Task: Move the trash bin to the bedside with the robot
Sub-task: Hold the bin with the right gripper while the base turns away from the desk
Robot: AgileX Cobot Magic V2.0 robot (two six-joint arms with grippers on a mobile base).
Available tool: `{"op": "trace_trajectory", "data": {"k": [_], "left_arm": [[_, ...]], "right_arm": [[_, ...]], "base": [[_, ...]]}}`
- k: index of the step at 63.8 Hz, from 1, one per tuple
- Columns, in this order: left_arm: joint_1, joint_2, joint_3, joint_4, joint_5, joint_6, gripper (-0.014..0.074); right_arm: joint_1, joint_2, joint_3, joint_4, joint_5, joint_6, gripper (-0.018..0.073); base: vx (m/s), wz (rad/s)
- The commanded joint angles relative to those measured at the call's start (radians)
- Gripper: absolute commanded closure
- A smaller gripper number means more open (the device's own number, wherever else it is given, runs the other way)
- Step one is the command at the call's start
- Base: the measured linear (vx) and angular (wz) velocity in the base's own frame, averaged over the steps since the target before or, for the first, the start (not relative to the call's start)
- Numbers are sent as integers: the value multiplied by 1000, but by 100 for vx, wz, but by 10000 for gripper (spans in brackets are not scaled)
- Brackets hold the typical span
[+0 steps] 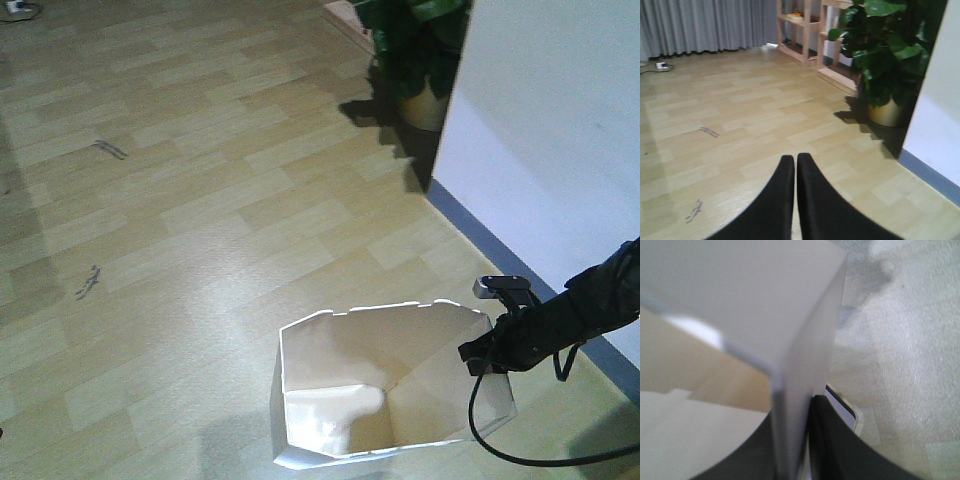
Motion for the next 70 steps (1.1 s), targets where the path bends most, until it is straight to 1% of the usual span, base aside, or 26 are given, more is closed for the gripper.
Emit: {"op": "trace_trajectory", "data": {"k": [1,70], "left_arm": [[0,-14,12,-4,-69,-6,602],[0,-14,12,-4,-69,-6,602]], "right_arm": [[-4,-75,-9,42,180,-5,564],[-4,-75,-9,42,182,-5,564]], "base": [[12,42],[14,42]]}}
